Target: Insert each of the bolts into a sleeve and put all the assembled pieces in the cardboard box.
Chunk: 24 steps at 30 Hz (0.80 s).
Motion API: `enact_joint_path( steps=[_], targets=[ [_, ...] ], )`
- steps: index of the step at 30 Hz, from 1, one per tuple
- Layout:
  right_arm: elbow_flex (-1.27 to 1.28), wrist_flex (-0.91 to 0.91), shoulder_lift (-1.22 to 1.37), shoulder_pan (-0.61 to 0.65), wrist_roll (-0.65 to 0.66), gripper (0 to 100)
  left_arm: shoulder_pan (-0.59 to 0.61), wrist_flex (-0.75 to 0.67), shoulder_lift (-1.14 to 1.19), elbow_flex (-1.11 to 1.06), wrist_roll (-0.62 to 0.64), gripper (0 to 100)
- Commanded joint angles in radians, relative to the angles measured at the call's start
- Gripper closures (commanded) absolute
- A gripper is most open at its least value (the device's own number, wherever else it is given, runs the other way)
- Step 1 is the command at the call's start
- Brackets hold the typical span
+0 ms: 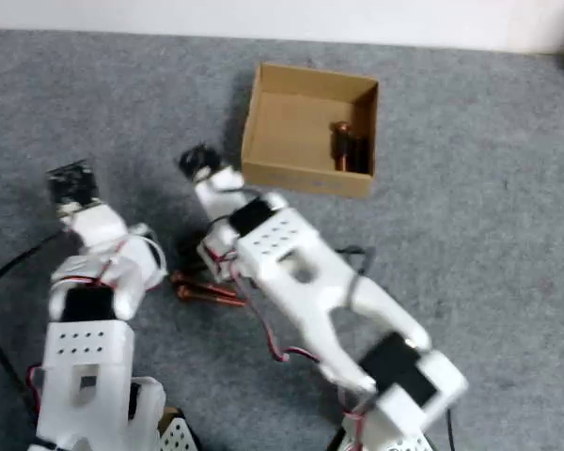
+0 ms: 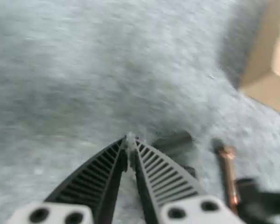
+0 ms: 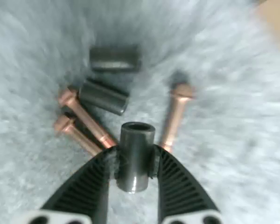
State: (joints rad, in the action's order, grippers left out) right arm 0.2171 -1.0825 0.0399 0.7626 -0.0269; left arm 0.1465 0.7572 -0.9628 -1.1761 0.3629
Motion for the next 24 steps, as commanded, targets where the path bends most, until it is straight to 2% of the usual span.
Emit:
enact_joint_path(
  steps=[1, 4, 8, 13, 15, 17, 19, 24],
  targets=[
    [-0.004, -0.110, -0.269, -0.120, 0.072, 99.3, -0.104, -0.074, 0.007, -0.013, 0.029, 96],
    [0.027, -0.162, -0.369, -0.229, 0.084, 99.3, -0.166, -0.078, 0.061, 0.008, 0.101, 96],
    [0.131, -0.159, -0.463, -0.340, 0.133, 99.3, -0.246, -0.078, 0.269, 0.114, 0.106, 96],
    [0.288, -0.117, -0.535, -0.415, 0.141, 99.3, -0.363, -0.075, 0.644, 0.269, 0.110, 96],
    [0.343, -0.084, -0.564, -0.429, 0.143, 99.3, -0.407, -0.074, 0.723, 0.331, 0.198, 96],
    [0.390, -0.054, -0.595, -0.430, 0.146, 99.3, -0.433, -0.037, 0.739, 0.367, 0.348, 96],
    [0.430, -0.030, -0.621, -0.430, 0.146, 99.3, -0.452, 0.000, 0.719, 0.394, 0.428, 96],
    [0.496, 0.018, -0.670, -0.430, 0.146, 99.3, -0.470, 0.011, 0.630, 0.400, 0.377, 96]
  ],
)
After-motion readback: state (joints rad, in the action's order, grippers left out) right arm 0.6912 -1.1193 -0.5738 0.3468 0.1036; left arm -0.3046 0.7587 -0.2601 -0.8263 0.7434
